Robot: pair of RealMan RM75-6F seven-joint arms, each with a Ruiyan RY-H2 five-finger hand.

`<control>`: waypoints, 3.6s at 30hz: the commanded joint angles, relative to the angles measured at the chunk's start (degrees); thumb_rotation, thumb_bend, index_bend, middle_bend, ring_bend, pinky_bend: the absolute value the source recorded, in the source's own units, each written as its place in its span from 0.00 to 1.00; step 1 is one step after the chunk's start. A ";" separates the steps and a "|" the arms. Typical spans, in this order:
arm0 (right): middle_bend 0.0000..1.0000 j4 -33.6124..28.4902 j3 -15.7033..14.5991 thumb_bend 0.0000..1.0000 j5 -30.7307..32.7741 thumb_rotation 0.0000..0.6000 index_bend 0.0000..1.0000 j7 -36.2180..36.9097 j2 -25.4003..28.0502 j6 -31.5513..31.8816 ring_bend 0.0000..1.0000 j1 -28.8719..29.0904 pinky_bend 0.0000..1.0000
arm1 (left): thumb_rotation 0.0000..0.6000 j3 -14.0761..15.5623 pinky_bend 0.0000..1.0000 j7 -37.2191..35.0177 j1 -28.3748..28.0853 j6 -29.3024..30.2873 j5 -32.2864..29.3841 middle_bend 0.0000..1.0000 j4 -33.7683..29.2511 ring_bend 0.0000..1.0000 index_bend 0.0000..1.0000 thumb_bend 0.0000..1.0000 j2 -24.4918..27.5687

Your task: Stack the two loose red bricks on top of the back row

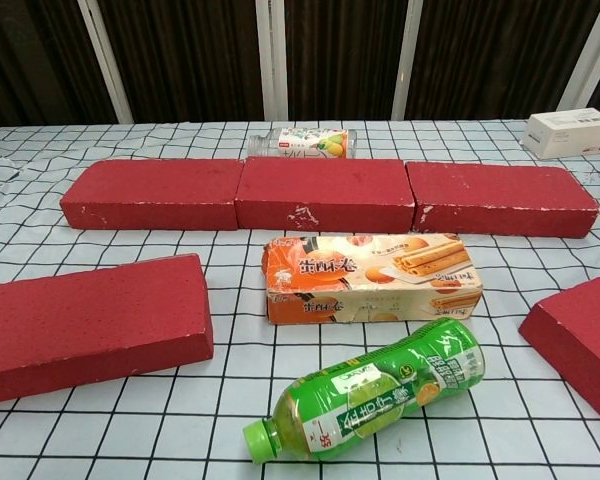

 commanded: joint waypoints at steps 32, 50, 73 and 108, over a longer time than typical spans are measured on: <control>0.00 -1.80 1.26 0.19 9.40 1.00 0.00 -9.71 -3.81 -9.54 0.00 7.36 0.00 | 1.00 -0.52 0.17 1.53 -0.29 -1.06 -1.36 0.00 -0.12 0.00 0.00 0.00 -0.38; 0.06 -2.73 1.04 0.19 14.49 1.00 0.02 -15.33 -4.09 -11.11 0.01 9.10 0.00 | 1.00 -0.28 0.17 2.17 -0.51 -1.63 -1.24 0.00 -0.38 0.00 0.00 0.00 -0.53; 0.29 -15.60 6.61 0.21 26.87 1.00 0.40 -16.31 9.92 -13.49 0.18 15.93 0.00 | 1.00 -0.70 0.18 1.33 -0.92 -2.48 -2.25 0.00 -0.17 0.00 0.00 0.00 -0.22; 0.29 14.89 -14.52 0.21 142.38 1.00 0.41 -60.13 -26.96 -10.02 0.18 79.85 0.00 | 1.00 -4.66 0.18 1.24 -3.46 -6.45 -11.45 0.00 2.55 0.00 0.00 0.00 -1.32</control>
